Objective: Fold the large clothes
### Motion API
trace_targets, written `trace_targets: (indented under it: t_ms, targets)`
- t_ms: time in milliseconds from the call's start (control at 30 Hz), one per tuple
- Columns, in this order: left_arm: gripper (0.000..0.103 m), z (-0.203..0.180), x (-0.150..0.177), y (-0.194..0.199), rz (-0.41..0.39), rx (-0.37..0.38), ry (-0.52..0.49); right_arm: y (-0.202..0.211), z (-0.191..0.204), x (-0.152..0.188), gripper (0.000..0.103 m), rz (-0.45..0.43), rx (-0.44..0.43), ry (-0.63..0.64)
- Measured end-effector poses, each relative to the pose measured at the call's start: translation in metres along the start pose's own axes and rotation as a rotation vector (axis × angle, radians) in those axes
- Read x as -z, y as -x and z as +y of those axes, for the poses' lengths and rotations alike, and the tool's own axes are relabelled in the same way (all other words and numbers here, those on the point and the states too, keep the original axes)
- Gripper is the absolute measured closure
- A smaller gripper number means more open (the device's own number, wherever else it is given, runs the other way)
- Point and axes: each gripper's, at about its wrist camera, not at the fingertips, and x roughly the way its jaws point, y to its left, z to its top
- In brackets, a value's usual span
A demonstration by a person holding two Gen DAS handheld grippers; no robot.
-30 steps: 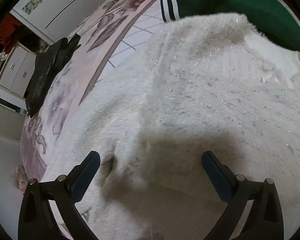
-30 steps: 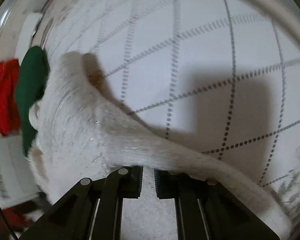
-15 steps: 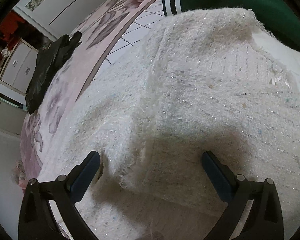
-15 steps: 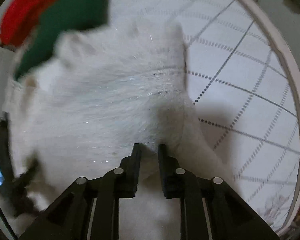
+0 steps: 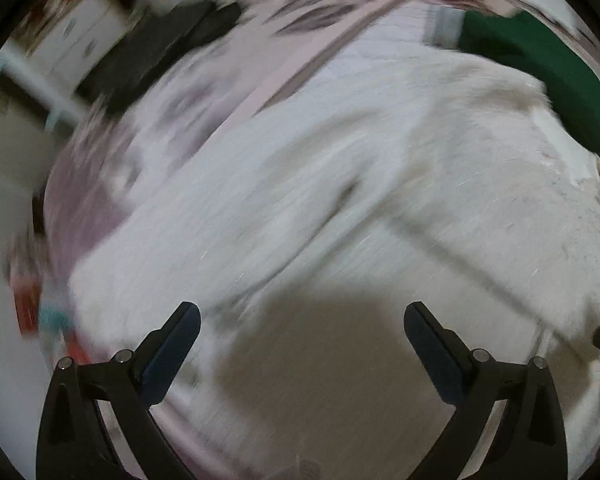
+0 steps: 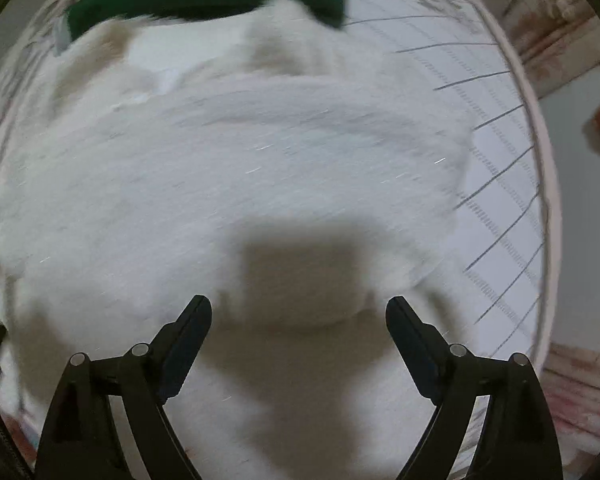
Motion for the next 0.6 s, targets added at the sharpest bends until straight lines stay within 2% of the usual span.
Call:
trace_targets:
  t_ms: [100, 233, 267, 400, 467, 533, 567, 600]
  targets:
    - [0.000, 0.065, 0.023, -0.010, 0.079, 0.039, 0.198, 0.008, 0.045, 0.004, 0.013, 0.033, -0.047, 0.026]
    - [0.000, 0.140, 0.053, -0.049, 0.177, 0.100, 0.483, 0.009, 0.084, 0.047, 0.013, 0.088, -0.072, 0.081]
    - [0.003, 0.155, 0.058, -0.059, 0.188, 0.127, 0.549, 0.006, 0.105, 0.055, 0.013, 0.095, -0.076, 0.092]
    - [0.017, 0.203, 0.065, -0.104, 0.180, 0.255, 0.813, -0.001, 0.135, 0.088, 0.013, 0.103, -0.093, 0.103]
    - [0.017, 0.216, 0.060, -0.116, 0.159, 0.292, 0.887, -0.013, 0.134, 0.095, 0.013, 0.096, -0.080, 0.094]
    - [0.017, 0.227, 0.048, -0.117, 0.085, 0.284, 0.937, -0.019, 0.130, 0.115, 0.013, 0.077, -0.064, 0.076]
    - [0.021, 0.232, 0.042, -0.116, 0.049, 0.275, 0.951, -0.022, 0.134, 0.126, 0.013, 0.070, -0.055, 0.065]
    - [0.027, 0.236, 0.036, -0.117, 0.012, 0.267, 0.960, -0.021, 0.140, 0.123, 0.013, 0.066, -0.047, 0.058]
